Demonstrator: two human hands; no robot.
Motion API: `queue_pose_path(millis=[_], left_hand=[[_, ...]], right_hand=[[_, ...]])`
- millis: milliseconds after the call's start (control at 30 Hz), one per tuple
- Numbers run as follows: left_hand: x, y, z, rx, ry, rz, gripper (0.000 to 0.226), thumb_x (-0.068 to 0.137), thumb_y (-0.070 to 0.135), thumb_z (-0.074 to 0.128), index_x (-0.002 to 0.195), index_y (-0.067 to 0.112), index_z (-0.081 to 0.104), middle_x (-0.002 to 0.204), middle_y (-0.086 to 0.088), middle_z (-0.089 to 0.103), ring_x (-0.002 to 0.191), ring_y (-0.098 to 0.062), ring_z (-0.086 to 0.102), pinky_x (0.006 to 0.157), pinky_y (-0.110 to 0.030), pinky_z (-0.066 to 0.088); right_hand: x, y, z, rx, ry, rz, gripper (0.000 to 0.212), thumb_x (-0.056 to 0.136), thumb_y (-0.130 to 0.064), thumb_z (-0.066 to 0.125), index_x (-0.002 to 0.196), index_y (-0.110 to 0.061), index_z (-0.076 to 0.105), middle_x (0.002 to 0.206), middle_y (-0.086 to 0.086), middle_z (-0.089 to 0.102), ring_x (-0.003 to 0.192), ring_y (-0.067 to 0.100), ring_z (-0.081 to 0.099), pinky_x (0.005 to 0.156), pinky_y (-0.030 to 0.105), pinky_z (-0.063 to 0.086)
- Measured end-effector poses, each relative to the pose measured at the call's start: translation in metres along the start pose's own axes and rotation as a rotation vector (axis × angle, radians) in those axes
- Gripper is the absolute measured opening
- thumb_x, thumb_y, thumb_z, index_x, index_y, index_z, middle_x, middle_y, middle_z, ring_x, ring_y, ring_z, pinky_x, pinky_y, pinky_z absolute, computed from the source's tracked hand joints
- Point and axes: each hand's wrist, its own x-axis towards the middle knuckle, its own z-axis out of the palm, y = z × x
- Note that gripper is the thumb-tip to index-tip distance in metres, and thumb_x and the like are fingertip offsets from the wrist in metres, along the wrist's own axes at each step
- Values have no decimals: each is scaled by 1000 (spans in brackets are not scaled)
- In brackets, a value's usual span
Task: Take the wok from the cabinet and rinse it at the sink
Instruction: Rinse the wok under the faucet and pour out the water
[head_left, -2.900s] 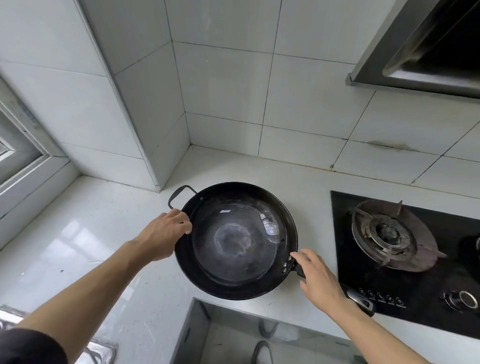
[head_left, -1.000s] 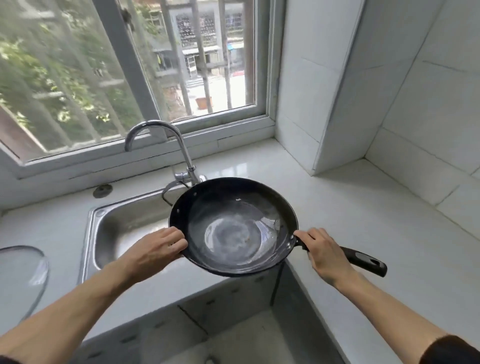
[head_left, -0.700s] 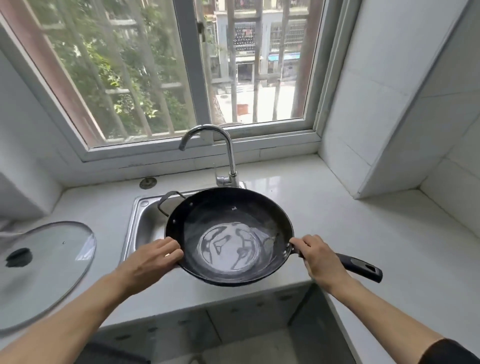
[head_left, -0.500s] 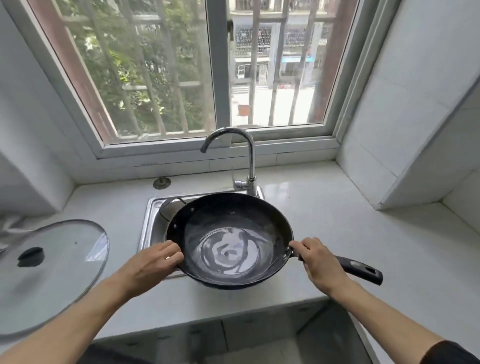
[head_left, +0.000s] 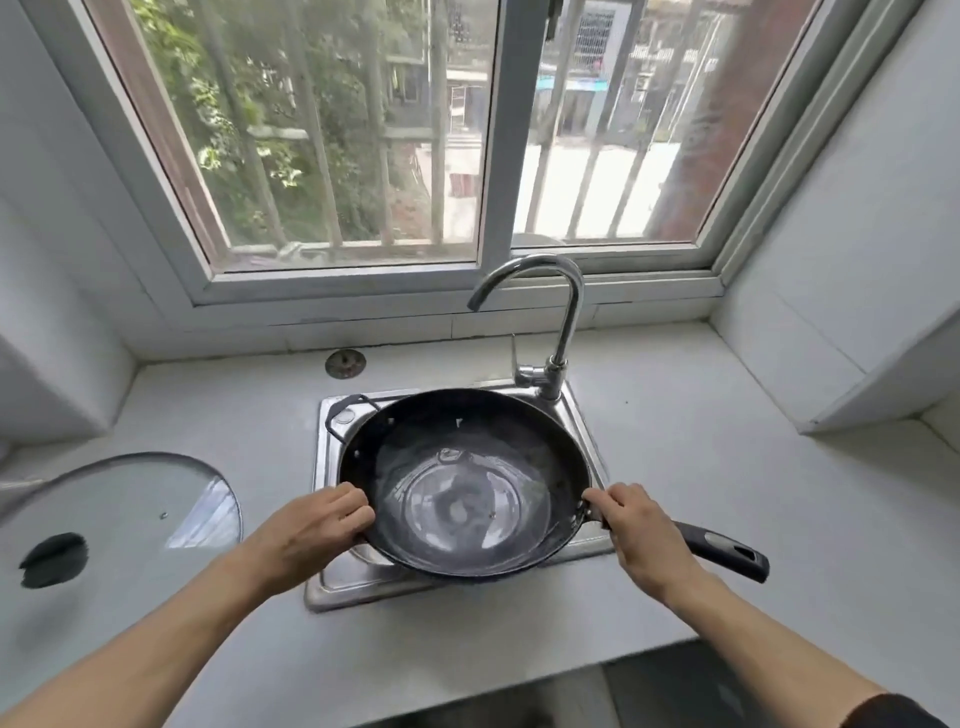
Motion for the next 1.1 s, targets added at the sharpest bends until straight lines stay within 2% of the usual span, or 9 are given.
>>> queue_pose_path(millis=[67,167,367,500,700,833,933,1033,1100], left_hand=[[-2,-7,8,-35,-34,-33,25,80,3,68,87,19,50,85,3,49,72,-18,47,57,-27,44],[-3,-13,18,-36,-47,-61,31,77,3,73,86,20,49,85,3,48,71,-18,47,56,-28,44],[0,-24,30,-28,-68,-76,17,82,4,49,88,20,46,85,2,48,72,-19,47,55,-32,48],[1,-28,40,-9,-82,-71,21,80,0,45,88,20,44,84,2,47,71,-19,45,54,-32,48],[2,-21,46,-51,-63,-71,33,71,-9,68,86,15,52,84,0,49,70,-18,45,56,-28,45],[4,-20,45,-66,-34,-78,26,75,-5,62,88,14,51,85,0,49,72,-19,45,56,-29,45],[6,-17,43,-91,-27,-111,24,74,-5,56,85,15,48,83,0,49,70,-19,43,54,-30,44],[8,-17,40,-115,-42,-133,12,77,5,49,83,16,47,82,2,48,71,-18,43,52,-32,46],[9,-18,37,-151,-71,-149,12,78,11,56,84,16,47,85,3,49,75,-17,45,54,-32,48]], right_hand=[[7,-1,5,-1,-12,-1,68,65,16,57,119,-25,52,92,-3,54,85,23,50,63,37,50],[19,0,11,0,-33,-3,70,63,17,57,117,-26,51,91,-3,55,84,23,50,62,37,50],[37,1,23,17,-46,1,75,58,18,61,117,-26,52,88,-3,52,82,22,49,60,34,49],[42,1,31,26,-57,1,74,57,19,60,116,-24,53,88,-3,52,82,23,48,60,33,47],[41,4,40,76,-64,25,71,60,19,60,116,-24,52,89,-2,53,82,22,46,63,34,47],[42,10,44,126,-92,32,72,63,18,58,118,-28,49,91,-6,51,87,21,45,69,37,49],[42,8,38,162,-91,47,65,70,13,56,118,-30,50,94,-6,52,92,22,47,71,36,50],[46,7,31,176,-125,47,62,71,8,59,118,-31,51,99,-5,52,93,21,49,73,34,49],[49,9,27,184,-162,45,59,71,4,59,118,-30,52,102,-5,50,95,21,49,74,33,49]])
